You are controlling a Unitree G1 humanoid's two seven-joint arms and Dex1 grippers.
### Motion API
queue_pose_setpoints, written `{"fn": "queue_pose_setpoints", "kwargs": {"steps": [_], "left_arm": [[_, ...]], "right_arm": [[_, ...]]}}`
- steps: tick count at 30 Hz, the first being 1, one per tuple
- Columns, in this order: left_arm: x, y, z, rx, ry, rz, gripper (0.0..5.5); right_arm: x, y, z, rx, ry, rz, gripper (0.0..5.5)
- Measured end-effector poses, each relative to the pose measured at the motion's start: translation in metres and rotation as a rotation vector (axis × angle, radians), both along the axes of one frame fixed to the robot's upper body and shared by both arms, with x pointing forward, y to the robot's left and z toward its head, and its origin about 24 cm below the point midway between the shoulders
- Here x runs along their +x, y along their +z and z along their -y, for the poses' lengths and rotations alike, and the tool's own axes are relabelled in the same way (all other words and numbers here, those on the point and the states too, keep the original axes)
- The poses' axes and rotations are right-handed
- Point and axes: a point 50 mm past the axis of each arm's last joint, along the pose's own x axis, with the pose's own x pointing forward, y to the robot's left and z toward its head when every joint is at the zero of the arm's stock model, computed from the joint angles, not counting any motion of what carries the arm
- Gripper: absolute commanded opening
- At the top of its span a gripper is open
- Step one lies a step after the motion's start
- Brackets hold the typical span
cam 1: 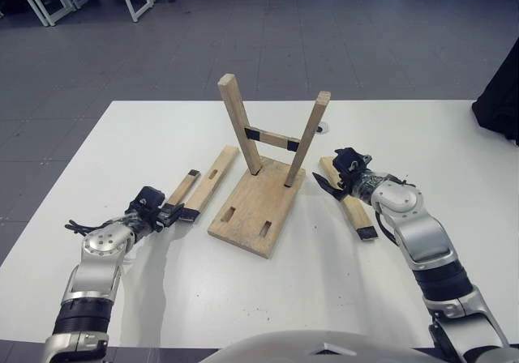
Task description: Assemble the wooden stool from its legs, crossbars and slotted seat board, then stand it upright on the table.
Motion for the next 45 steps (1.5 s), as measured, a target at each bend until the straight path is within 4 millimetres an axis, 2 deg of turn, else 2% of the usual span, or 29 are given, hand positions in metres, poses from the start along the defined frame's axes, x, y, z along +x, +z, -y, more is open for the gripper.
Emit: {"fn": "queue_pose_setpoints", "kwargs": {"steps": [4,9,13,18,23,30,36,37,39,41,43,45], "left_arm": [[-0.006,0.000,0.002,-0.009,0.013,-0.006,3.54],[-0.001,-0.002,0.000,-0.014,0.026,-0.012,3.54],[0.007,-0.005,-0.001,-0.111,0.077,-0.036,2.92],[0.003,-0.012,0.008,-0.357,0.096,-0.149,2.10],[0.005,-0.011,0.007,-0.369,0.102,-0.168,1.38],[0.008,-0.014,0.004,-0.335,0.104,-0.153,1.32],[0.012,-0.009,-0.008,-0.300,0.256,0.039,1.32],[0.013,-0.003,-0.005,-0.332,0.251,0.091,1.32],[0.023,0.031,0.011,-0.421,0.152,0.307,1.32],[0.025,0.058,0.026,-0.487,0.035,0.428,1.32],[0.016,0.077,0.043,-0.589,-0.113,0.486,1.32],[-0.001,0.093,0.063,-0.743,-0.306,0.483,1.32]], "right_arm": [[-0.001,-0.001,0.000,-0.001,-0.004,-0.005,3.99],[-0.002,-0.002,-0.003,0.006,0.001,-0.008,3.99],[-0.002,-0.002,-0.003,0.005,0.004,-0.008,3.99],[-0.002,-0.002,-0.003,0.004,0.004,-0.008,3.99],[-0.002,-0.002,-0.004,0.004,0.003,-0.008,3.99],[-0.001,-0.001,-0.006,0.015,-0.010,0.003,3.99],[0.003,0.003,0.002,0.058,-0.048,0.007,3.99],[0.003,0.005,0.004,0.093,-0.049,-0.001,3.99],[0.003,0.007,0.008,0.193,-0.036,-0.050,3.99],[-0.005,0.003,0.013,0.281,0.007,-0.158,3.99],[-0.025,-0.007,0.016,0.424,0.074,-0.341,3.99],[-0.043,-0.012,0.014,0.581,0.131,-0.493,3.99]]}}
